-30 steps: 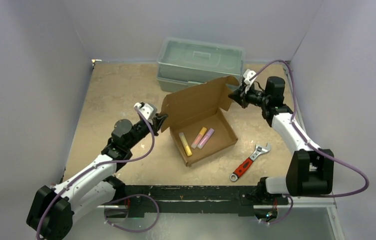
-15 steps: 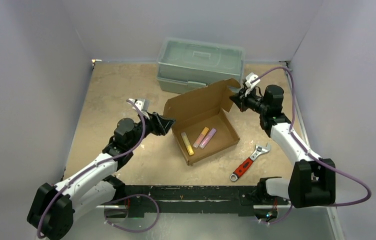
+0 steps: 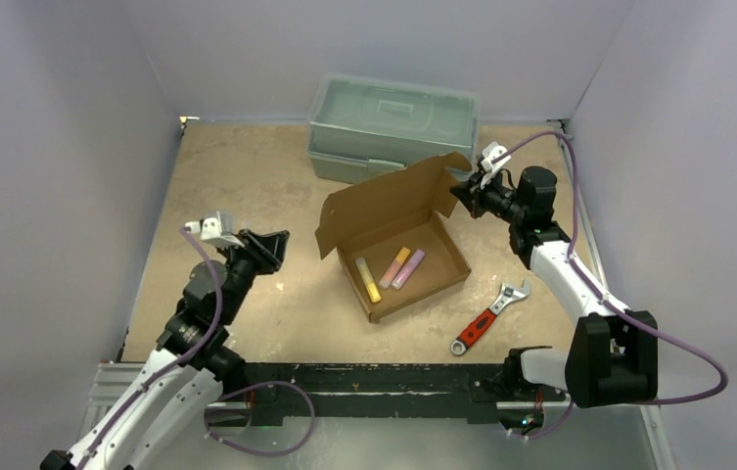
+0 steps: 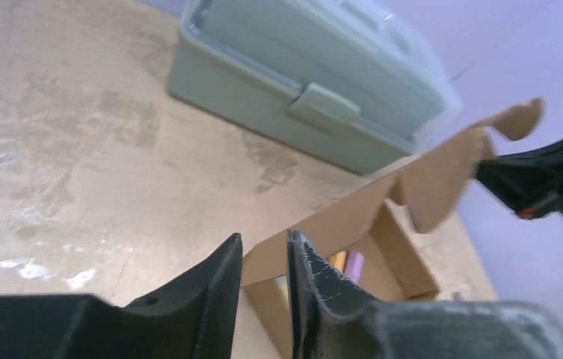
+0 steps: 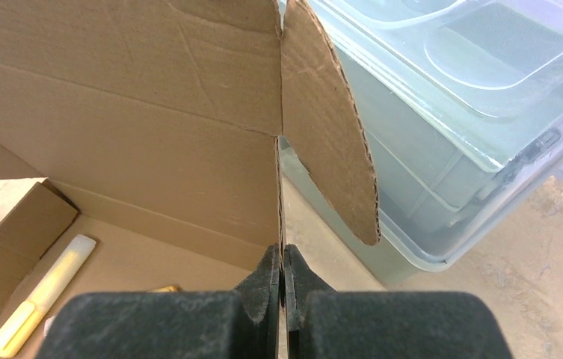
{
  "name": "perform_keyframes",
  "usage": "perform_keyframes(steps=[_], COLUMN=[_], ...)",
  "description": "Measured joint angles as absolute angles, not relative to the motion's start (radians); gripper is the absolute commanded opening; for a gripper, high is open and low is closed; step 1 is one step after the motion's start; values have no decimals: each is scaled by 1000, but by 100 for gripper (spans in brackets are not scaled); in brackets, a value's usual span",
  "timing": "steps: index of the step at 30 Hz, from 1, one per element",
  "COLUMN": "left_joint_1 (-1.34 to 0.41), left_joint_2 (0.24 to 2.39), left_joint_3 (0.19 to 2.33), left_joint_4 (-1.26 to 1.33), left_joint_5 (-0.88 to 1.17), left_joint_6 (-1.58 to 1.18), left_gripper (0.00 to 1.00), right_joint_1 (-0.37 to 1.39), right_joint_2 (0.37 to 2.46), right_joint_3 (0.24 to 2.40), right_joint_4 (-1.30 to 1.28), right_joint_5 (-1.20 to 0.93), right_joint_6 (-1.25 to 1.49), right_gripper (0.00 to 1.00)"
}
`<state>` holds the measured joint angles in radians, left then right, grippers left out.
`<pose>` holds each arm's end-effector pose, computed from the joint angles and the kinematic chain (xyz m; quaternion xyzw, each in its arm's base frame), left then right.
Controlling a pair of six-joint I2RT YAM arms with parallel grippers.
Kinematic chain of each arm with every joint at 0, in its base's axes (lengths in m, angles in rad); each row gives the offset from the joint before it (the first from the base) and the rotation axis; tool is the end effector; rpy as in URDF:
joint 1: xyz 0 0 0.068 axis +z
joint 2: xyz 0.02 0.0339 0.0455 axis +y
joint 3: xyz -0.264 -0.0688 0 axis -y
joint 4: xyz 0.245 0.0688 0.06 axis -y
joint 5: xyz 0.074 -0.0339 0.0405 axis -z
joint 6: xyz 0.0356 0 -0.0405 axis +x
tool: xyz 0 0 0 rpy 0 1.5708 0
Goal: Fold the paper box
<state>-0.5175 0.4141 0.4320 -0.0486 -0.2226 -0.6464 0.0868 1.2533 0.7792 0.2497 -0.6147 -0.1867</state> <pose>0.1176 -0.0579 0.2808 -0.1231 0.7070 -0.3137 0.6218 0.2806 0.0450 0.2829 -0.2885 0.7125 0.2066 0.6053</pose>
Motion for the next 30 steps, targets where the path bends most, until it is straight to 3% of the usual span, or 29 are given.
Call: perform_keyframes(steps=[2,7,14,21,30], left_joint_1=[-517,-517,-517,-517,-517], left_joint_2=[466,747,1033,1140,1198], left_joint_3=[432,434,440,439,439], left_joint_4=[-63,-1,230,398,464], left_joint_5=[-244,-202,32,174,191], left_joint_6=[-654,-635,-626,-671,-696], left_gripper=[13,10,7,8,10], right_joint_1=[87,87,87,86,84], right_joint_2=[1253,1253,1253,1253,1253], right_joint_3=[779,779,778,777,777], right_joint_4=[250,251,252,255,251], right_joint_5=[-615,-618,-620,-622,-650], right_joint_6=[-187,-187,-187,-187,-201], right_gripper=[0,0,0,0,0])
